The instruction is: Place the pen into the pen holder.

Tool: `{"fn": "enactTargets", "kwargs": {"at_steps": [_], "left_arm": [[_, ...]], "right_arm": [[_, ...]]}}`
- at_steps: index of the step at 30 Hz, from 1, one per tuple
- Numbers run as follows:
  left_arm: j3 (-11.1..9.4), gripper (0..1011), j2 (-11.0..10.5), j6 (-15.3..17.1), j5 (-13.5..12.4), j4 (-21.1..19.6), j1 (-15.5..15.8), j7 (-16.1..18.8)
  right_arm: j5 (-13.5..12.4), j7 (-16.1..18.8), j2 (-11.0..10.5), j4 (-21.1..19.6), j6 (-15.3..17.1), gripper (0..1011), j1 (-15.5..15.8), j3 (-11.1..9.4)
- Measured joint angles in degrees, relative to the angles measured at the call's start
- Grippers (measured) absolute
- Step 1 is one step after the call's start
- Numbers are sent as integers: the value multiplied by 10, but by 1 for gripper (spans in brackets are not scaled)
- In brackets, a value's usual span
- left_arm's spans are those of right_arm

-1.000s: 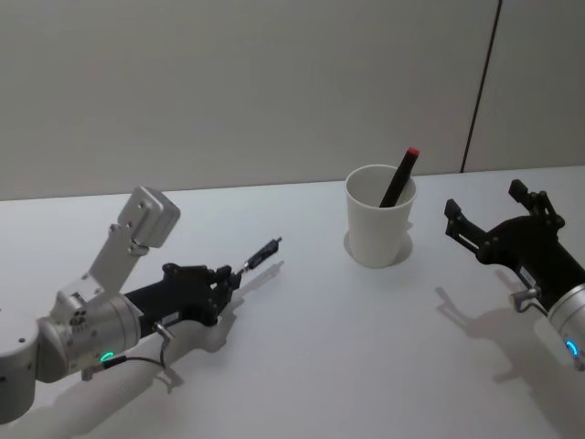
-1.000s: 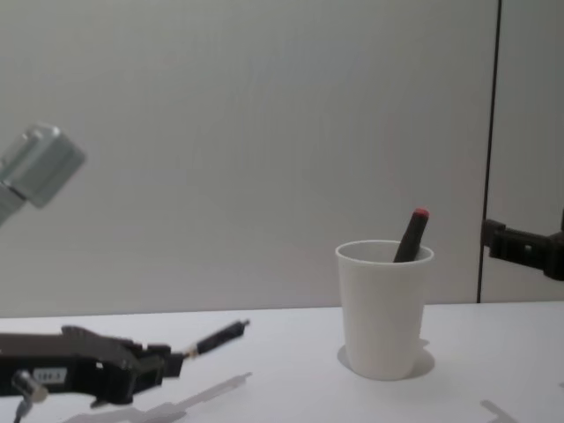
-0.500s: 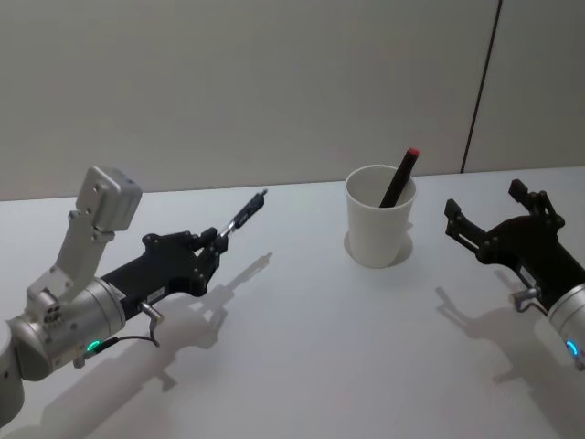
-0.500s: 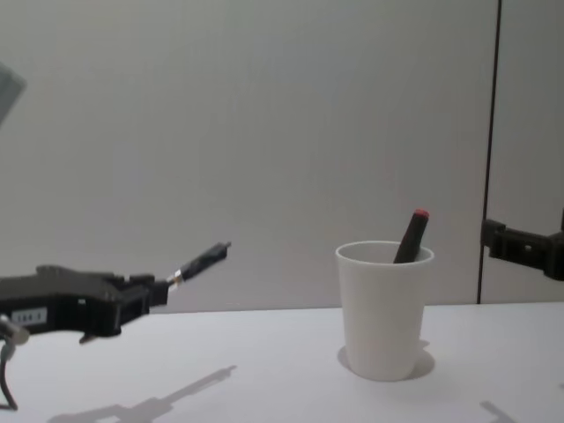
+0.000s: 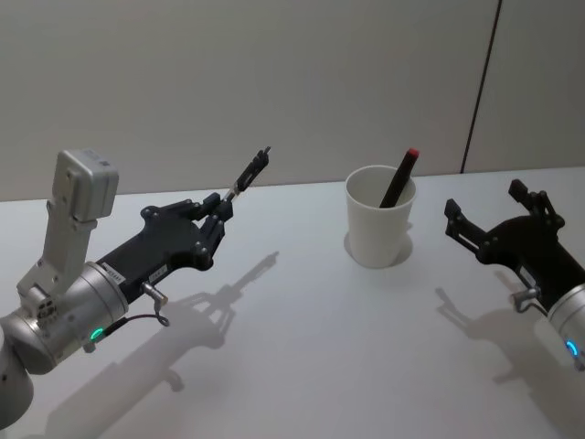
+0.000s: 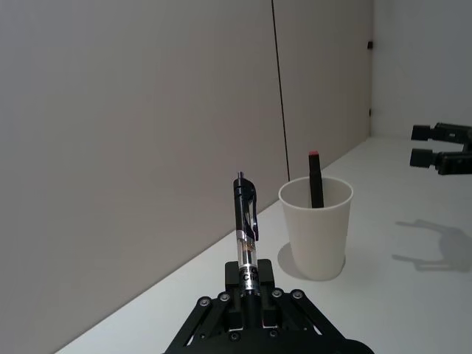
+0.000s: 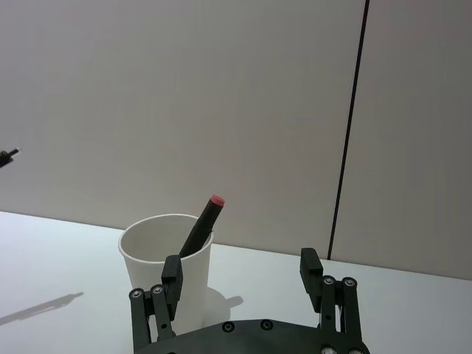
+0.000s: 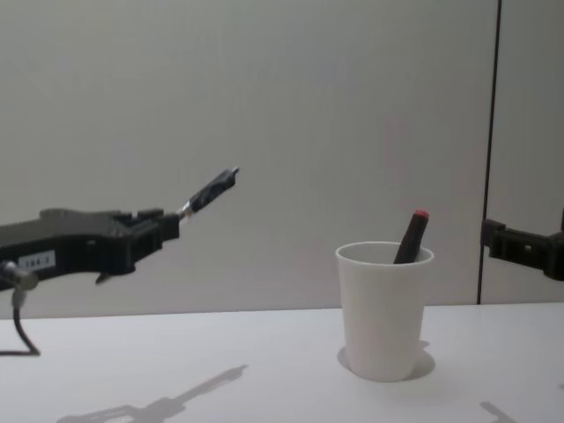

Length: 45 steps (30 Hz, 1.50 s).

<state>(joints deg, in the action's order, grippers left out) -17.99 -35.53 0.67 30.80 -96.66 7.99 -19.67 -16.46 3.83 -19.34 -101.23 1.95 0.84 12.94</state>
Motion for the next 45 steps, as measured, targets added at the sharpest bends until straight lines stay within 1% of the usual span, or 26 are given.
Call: {"fn": "enactTargets", "kwargs": {"at_steps": [4,7,9,15,25,33,45], "left_arm": [[-1,138,5,-13,3,-2,2,-6],[-3,138,12,-22,3,-4,7,-18],[-4,138,14,-23,3,-4,8,-20],[-12,138,30,-29,-2,-3,19,-49],[-26,136,57,-27,-19,4,39,-85],[-41,138,82,-18,-40,16,57,-112],[-54,136,109,-8,-66,35,79,-126]], "right_arm": [[0,0,0,0,0,1001,0,0],[0,0,0,0,0,1001,0,0],[0,0,0,0,0,1001,0,0],[0,0,0,0,0,1001,0,0],[0,0,0,0,0,1001,0,0],[0,0,0,0,0,1001,0,0],[0,0,0,0,0,1001,0,0]]}}
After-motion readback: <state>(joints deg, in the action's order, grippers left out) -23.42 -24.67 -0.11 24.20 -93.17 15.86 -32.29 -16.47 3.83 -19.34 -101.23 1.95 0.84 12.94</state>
